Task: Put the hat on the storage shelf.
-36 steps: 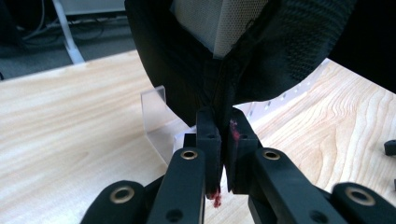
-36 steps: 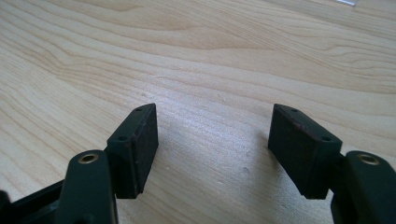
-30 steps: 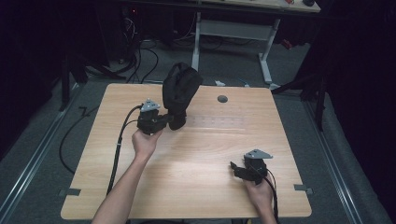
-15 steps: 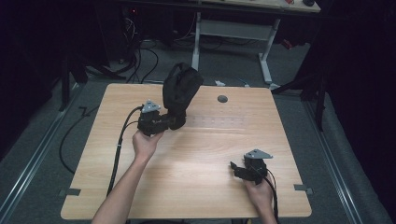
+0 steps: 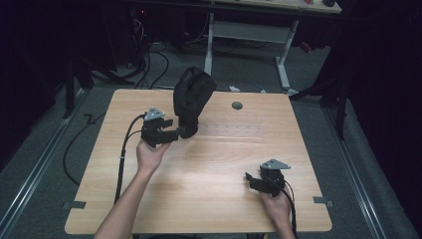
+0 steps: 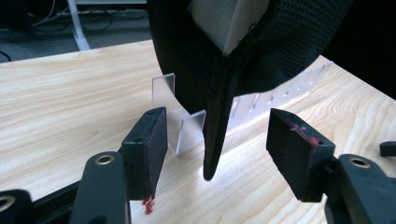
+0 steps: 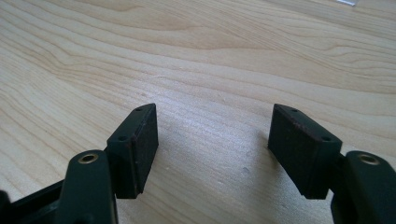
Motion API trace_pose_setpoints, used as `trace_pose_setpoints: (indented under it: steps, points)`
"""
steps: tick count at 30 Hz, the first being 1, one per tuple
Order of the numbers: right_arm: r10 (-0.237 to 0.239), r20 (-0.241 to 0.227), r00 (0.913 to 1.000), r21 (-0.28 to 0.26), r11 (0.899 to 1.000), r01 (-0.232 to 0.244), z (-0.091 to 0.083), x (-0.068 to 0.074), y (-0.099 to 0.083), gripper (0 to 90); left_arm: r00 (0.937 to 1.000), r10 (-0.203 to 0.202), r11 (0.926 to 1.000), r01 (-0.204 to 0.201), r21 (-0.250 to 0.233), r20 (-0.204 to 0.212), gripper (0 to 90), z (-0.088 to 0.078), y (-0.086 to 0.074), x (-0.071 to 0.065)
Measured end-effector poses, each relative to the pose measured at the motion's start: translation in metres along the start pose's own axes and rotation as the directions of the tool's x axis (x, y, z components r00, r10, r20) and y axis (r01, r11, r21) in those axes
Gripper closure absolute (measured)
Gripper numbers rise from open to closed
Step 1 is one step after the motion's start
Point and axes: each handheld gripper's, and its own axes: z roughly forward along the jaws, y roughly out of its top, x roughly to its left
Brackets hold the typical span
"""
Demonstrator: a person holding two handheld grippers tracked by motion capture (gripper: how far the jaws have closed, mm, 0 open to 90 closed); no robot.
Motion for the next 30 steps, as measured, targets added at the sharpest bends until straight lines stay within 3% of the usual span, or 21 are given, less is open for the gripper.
trace_pose_setpoints:
  steps: [20,30]
  points:
    - [0.0,0.0,1.0,0.0,1.0,0.0,0.0,0.0,0.0,33.2,0.9996,-0.015,0.9999,0.016,-0.004,0.022,35.1,-0.031,0.002,0.001]
    - [0.001,0.0,1.0,0.0,1.0,-0.001,0.0,0.0,0.0,33.2,0.9996,0.0,1.0,0.0,0.006,0.028,35.3,-0.046,-0.001,-0.001]
